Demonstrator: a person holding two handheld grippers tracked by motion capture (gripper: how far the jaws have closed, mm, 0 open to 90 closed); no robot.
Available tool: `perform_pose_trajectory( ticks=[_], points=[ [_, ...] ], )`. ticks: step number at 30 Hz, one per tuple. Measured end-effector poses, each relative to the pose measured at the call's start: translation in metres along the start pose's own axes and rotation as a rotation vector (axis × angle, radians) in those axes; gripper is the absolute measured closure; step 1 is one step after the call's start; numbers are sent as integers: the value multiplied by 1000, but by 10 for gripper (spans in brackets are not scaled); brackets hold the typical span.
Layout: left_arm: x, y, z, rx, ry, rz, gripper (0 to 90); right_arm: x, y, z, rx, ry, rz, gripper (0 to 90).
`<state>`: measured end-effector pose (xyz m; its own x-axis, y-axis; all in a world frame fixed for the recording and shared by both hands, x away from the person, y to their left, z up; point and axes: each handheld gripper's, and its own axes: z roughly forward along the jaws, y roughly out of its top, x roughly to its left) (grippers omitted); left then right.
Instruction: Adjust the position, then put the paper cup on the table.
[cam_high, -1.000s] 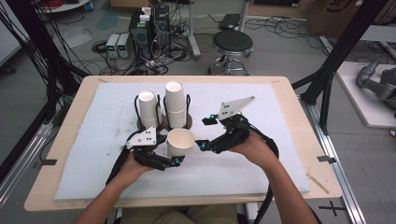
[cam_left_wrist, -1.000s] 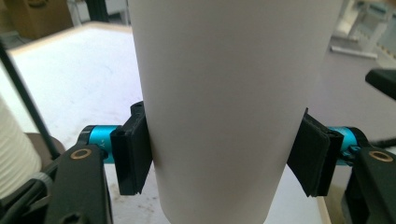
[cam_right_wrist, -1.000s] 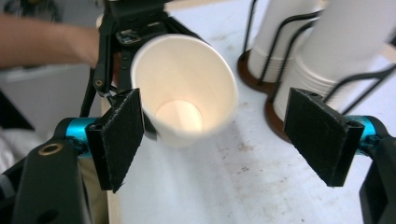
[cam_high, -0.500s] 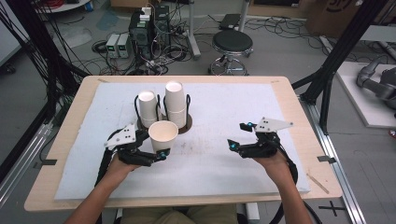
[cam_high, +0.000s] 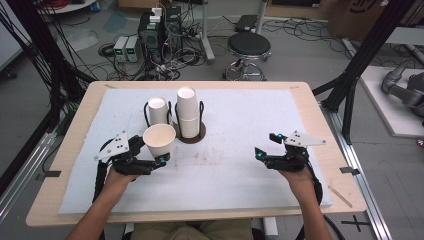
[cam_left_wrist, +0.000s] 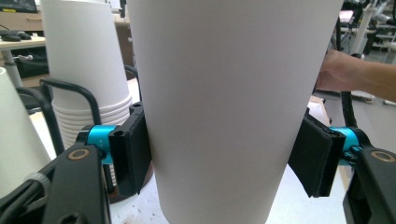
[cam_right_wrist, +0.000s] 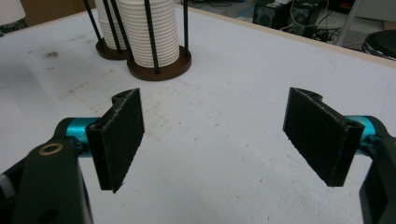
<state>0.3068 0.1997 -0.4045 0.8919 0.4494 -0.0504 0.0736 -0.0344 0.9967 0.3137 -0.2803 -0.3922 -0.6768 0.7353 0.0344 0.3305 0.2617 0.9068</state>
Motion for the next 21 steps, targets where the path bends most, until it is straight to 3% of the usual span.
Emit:
perform_pose_trajectory(
  ticks=[11,21],
  points=[
    [2,-1,-6,-10,31,-4,306,-3,-4,-5,2,-11,5,213],
    [11,-1,-27,-39,77,-10,306,-2,-5,-3,14,-9,3,214]
  ],
)
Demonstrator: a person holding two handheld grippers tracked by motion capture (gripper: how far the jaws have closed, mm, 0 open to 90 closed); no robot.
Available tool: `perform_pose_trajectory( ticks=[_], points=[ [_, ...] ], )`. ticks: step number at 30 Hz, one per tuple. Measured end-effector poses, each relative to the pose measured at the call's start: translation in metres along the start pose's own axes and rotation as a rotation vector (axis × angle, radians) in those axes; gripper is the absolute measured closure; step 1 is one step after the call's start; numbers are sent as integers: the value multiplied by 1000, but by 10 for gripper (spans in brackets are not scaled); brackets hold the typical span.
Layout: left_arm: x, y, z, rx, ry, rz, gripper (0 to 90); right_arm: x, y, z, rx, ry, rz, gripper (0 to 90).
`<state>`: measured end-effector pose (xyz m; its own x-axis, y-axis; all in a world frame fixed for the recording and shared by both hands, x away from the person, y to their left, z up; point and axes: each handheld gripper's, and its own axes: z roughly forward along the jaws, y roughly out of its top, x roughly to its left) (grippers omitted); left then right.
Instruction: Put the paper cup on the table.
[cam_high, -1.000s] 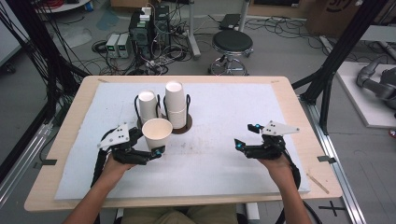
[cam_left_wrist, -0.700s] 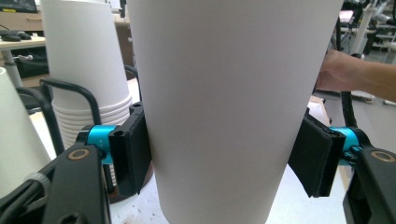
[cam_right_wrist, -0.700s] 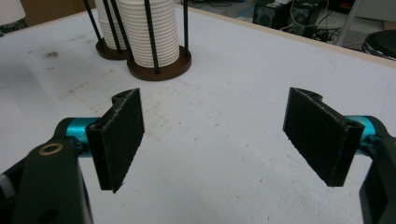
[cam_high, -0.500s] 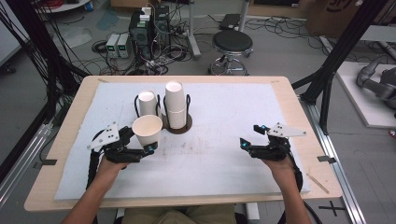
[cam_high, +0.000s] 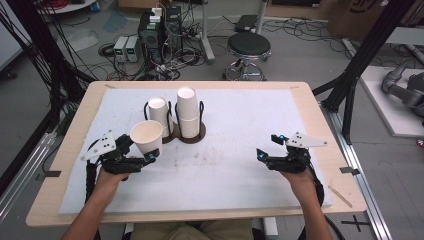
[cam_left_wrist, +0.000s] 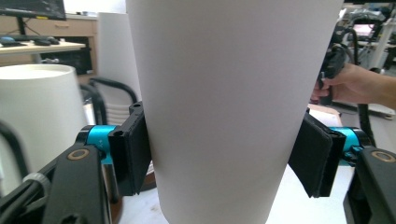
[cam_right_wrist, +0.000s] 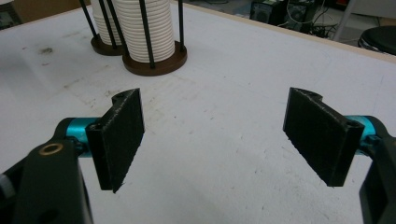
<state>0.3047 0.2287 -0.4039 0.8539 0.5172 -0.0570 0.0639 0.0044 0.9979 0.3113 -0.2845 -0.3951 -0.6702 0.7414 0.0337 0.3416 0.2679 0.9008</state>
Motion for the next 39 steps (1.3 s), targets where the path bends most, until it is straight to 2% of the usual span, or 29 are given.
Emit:
perform_pose_trajectory(
  ticks=[7,10,16,22,26,31,33,36,39],
  points=[
    [9,0,-16,-8,45,12,306,2,-3,-2,20,5,-17,214],
    [16,-4,-27,35,64,13,307,2,-3,-4,11,8,-17,214],
    [32,-19,-39,89,115,-30,307,2,-2,-3,9,16,-15,214],
    [43,-33,-36,194,156,-59,307,3,-2,1,24,25,-21,214],
    [48,-41,-31,271,206,-68,307,5,-2,1,23,28,-28,214],
    [49,-45,-24,335,233,-46,307,5,-2,1,20,30,-28,214],
    [47,-45,-21,333,240,-27,308,5,-2,1,24,32,-26,214],
    [45,-44,-15,321,222,-22,310,6,-2,2,25,36,-26,214],
    [41,-45,-4,393,218,14,312,7,-1,4,28,39,-28,214]
  ],
)
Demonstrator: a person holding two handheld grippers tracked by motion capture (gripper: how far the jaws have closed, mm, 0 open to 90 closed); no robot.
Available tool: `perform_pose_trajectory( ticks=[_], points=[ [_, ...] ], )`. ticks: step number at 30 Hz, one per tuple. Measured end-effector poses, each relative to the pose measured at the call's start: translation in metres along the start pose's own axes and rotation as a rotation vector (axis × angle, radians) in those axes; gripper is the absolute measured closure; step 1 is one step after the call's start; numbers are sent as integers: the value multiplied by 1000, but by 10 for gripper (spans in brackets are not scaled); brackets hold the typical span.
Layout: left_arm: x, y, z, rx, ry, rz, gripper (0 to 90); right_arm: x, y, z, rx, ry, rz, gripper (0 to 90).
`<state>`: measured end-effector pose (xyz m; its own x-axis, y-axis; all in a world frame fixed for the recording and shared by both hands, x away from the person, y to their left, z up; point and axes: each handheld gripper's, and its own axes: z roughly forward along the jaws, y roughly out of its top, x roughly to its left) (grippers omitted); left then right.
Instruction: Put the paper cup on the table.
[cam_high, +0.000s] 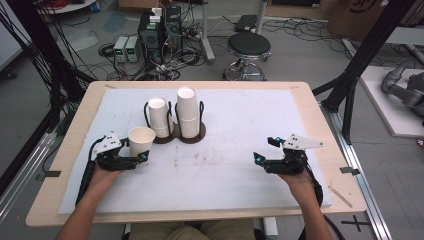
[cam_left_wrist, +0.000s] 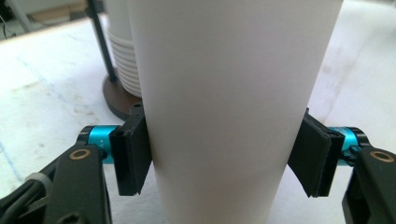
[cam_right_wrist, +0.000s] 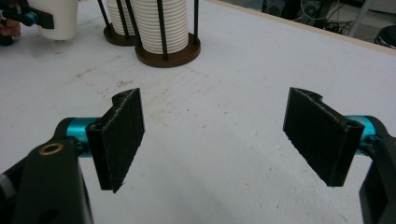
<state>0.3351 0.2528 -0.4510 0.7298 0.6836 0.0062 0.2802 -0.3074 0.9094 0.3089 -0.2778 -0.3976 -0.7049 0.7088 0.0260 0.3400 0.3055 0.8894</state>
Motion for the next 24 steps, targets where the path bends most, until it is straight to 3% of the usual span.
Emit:
perform_pose_trajectory(
  ticks=[6,13,20,24],
  points=[
    [-3,2,4,67,23,-4,313,1,0,0,2,0,-3,214],
    [3,-5,-10,109,-1,-91,309,0,-1,-1,-1,0,0,214],
    [3,-6,-13,137,-1,-86,301,1,0,0,1,1,-5,214],
    [3,-6,-15,108,4,-146,173,0,0,-1,3,1,0,214]
  ],
)
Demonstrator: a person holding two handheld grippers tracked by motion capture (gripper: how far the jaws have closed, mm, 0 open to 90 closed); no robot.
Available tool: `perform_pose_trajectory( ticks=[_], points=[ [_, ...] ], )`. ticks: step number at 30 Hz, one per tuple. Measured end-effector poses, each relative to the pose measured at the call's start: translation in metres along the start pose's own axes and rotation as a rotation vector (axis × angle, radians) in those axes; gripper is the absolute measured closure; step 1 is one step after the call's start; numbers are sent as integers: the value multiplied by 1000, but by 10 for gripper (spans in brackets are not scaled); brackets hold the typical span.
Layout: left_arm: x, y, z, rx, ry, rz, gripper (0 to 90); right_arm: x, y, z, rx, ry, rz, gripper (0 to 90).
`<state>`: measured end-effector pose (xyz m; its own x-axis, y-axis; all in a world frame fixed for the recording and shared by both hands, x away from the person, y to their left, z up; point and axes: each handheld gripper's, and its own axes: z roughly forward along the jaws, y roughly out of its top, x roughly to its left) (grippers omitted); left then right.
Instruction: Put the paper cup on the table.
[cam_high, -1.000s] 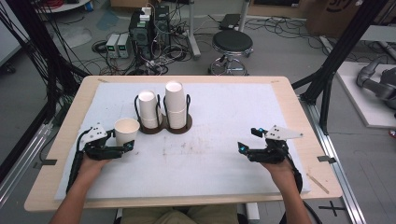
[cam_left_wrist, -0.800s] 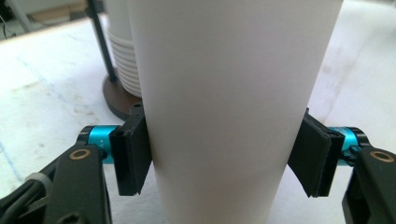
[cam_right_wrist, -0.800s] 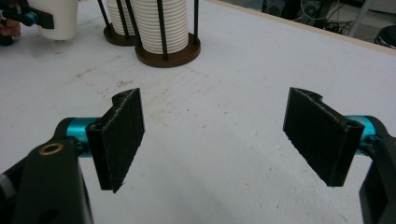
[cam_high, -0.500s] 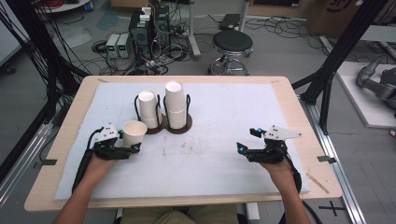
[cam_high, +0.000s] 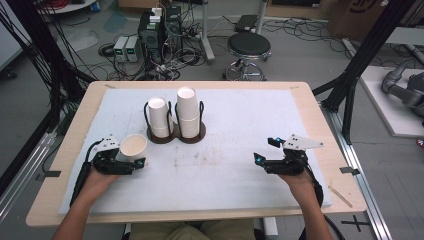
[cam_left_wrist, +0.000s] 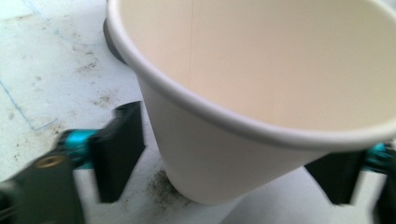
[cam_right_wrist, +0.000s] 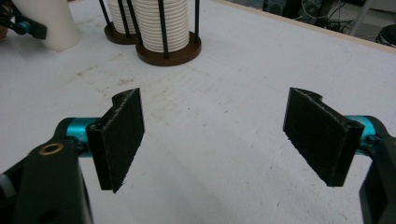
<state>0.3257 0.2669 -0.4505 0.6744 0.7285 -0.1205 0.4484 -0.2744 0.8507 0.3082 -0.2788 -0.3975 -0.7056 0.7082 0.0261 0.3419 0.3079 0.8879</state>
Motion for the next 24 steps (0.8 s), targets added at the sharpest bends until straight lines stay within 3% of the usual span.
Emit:
perform_pose_trajectory(
  ticks=[6,10,15,20,24],
  points=[
    [2,-4,-19,-42,-22,-35,169,-1,-1,-1,4,0,4,214],
    [2,-8,-36,-90,-30,-28,167,-1,-1,-1,5,0,5,214],
    [2,-3,-53,-209,-16,-36,167,0,0,0,3,-2,-2,214],
    [-3,5,-59,-302,7,-26,167,-2,0,-2,-7,-16,3,214],
    [-4,8,-62,-385,30,-57,169,-3,-2,-4,-11,-32,14,214]
  ],
)
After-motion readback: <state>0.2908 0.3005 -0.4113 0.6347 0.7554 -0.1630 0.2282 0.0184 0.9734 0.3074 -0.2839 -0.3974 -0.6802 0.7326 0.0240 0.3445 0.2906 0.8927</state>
